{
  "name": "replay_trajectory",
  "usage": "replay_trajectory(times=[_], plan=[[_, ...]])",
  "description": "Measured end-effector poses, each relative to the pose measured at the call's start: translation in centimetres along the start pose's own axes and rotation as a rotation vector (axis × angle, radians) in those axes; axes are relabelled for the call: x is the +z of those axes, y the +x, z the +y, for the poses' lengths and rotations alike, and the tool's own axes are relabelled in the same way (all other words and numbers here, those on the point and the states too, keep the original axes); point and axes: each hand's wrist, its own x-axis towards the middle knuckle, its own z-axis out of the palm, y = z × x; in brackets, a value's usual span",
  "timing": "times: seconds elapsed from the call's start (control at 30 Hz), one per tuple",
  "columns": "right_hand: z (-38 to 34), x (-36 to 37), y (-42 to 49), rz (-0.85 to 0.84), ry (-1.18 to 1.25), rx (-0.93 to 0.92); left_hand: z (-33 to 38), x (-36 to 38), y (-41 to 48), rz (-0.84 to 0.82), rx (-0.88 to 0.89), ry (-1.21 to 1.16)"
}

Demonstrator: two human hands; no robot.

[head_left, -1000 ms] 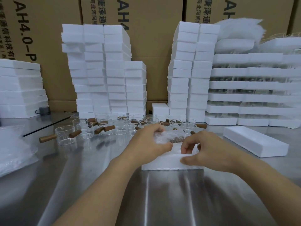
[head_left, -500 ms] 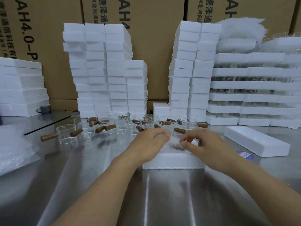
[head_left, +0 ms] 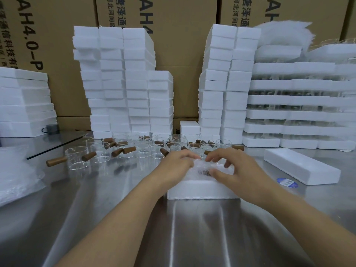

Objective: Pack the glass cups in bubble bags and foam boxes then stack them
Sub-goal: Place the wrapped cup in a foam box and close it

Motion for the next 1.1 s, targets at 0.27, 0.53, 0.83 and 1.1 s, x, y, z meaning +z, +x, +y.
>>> replay_trajectory(times=[0.27,0.53,0.83,1.1], plan=[[-0.7,0.9,0.1,-0.044,0.175,0.030,-0.9,0.2,0.5,0.047,0.025,0.048],[-1.2,1.0,0.1,-0.040,0.263,0.026,-1.0,0.5,0.3,0.032,0.102,0.093],[-1.8,1.0,-0.1,-0.017,0.271,0.066,-0.2,0.0,-0.5,0.000,0.104,-0.010],[-0.9,-1.0,0.0,-0.041,0.246,0.123,-0.5,0.6,-1.1,0.006,0.166,0.136]])
